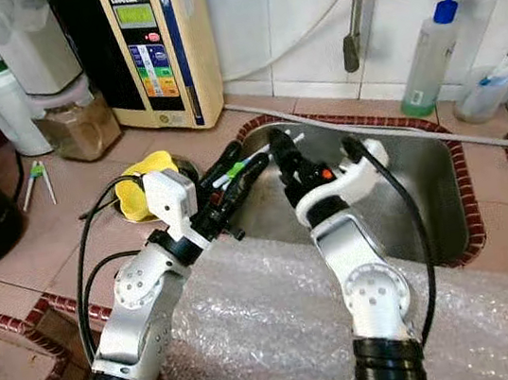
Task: Kitchen organization
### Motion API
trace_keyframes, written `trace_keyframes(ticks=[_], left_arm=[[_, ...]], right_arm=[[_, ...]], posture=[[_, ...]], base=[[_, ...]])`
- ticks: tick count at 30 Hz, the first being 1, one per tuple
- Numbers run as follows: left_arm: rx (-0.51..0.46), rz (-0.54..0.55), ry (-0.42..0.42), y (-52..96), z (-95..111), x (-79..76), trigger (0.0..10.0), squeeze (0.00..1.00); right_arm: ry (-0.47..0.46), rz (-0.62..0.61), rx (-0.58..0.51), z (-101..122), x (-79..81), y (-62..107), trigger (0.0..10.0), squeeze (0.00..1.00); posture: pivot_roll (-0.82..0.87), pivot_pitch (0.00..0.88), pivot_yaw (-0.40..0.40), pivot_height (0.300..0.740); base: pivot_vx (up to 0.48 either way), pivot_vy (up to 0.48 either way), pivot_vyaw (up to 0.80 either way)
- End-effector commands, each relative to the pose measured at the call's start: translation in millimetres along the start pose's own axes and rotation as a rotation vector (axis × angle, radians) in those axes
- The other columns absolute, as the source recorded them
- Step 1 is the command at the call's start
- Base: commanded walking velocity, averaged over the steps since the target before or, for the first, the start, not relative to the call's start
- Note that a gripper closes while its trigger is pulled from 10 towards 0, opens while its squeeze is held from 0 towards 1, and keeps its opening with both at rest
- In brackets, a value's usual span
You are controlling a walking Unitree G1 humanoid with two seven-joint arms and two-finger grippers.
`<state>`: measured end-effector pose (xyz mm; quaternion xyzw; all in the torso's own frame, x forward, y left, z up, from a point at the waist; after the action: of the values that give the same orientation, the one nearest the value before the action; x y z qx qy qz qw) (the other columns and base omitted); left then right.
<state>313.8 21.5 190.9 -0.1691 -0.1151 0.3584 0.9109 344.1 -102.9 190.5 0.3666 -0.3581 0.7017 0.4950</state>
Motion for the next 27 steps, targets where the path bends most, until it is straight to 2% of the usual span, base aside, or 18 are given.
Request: trace_keyframes(ticks=[1,10,27], left_arm=[[-0.009,-0.009,-0.013,0.9,4.4,-1.8,0.0,0.00],[-0.003,-0.014,-0.007,2.2,1.6,-5.1,0.0,0.00],[0.004,-0.008,-0.018,2.7,-1.1,-3.5,0.0,0.00]], right_arm=[[-0.035,0.012,0.009,-3.6,6.9,-4.8,0.0,0.00],[-0.069,0.014,0.004,-0.6,13.4,-15.9,0.0,0.00],[-0.087,-0.010,-0.027,9.5,8.1,-17.0,0.0,0.00]], posture=[[-0.02,0.046,0.041,0.740],[-0.02,0.047,0.042,0.740],[-0.03,0.040,0.040,0.740]], base=[[0.000,0.000,0.00],[0.000,0.000,0.00],[0.000,0.000,0.00]])
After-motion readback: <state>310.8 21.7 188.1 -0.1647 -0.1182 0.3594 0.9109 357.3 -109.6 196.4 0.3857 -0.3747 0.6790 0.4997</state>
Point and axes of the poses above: a point about 5 cm out from each wrist's last joint towards the gripper, its own y axis pointing back from the gripper into the wrist, its own z axis along the axis of the wrist's last joint, x = y × z, the point moved 3 cm from there along -y, pointing out of the wrist towards the gripper, and after that the axes turned 3 degrees about -y, right-handed, at the moved point
